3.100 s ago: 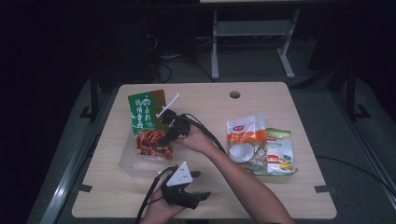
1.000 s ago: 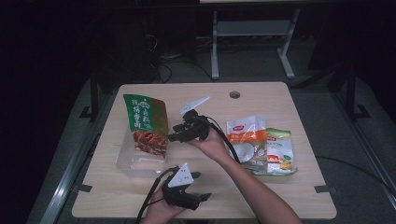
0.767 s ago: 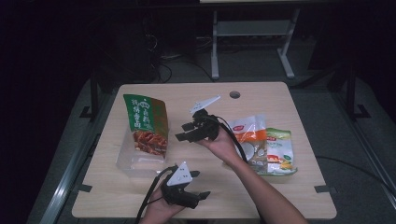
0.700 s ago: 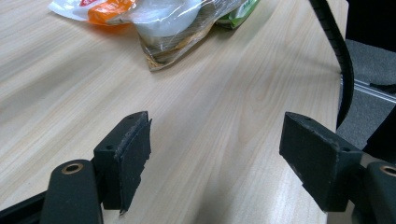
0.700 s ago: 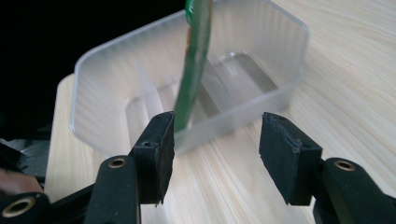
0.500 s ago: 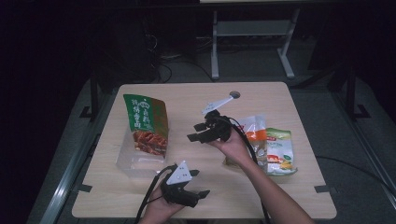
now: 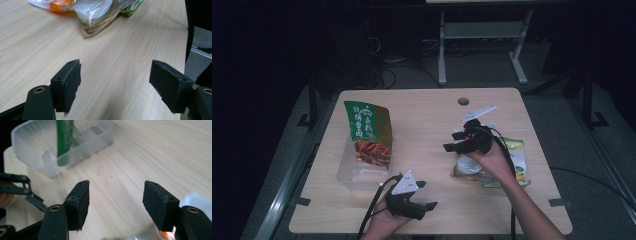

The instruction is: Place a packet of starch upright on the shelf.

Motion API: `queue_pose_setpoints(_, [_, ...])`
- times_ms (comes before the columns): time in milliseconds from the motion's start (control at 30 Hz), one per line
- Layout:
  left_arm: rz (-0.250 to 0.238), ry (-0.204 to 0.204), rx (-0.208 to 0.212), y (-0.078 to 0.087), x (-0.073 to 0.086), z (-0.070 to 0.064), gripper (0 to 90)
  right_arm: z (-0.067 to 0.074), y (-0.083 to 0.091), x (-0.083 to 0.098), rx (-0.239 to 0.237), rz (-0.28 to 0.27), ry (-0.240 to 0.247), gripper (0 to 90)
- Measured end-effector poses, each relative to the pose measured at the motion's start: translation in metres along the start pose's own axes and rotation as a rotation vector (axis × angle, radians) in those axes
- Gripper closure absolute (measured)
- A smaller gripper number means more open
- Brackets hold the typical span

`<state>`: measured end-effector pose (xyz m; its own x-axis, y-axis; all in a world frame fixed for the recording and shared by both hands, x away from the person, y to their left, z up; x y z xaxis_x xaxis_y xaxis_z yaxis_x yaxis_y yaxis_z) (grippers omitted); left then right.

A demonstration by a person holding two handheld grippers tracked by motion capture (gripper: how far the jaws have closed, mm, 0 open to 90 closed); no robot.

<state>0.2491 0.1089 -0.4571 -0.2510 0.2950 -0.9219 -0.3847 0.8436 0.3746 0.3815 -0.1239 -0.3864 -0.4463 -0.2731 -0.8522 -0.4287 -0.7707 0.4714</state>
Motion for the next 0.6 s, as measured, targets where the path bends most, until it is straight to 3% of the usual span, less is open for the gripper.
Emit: queue_pose_setpoints(600, [-0.003, 0.032, -0.031, -0.009, -0.017, 0.011, 25.5, -0.046, 0.056, 0.041, 0.204, 0.075, -0.084, 33.0])
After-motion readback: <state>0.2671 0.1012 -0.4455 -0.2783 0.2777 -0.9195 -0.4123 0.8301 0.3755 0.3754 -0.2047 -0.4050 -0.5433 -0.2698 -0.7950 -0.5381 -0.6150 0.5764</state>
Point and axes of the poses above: each handheld gripper's, and its own axes: y roughly backward along the jaws, x roughly out of its underside, z roughly to its left, the point moved 2 cm from there along -y, roughly forward along the jaws, and after that the axes turned 13 degrees about -z, right-handed, at the moved point
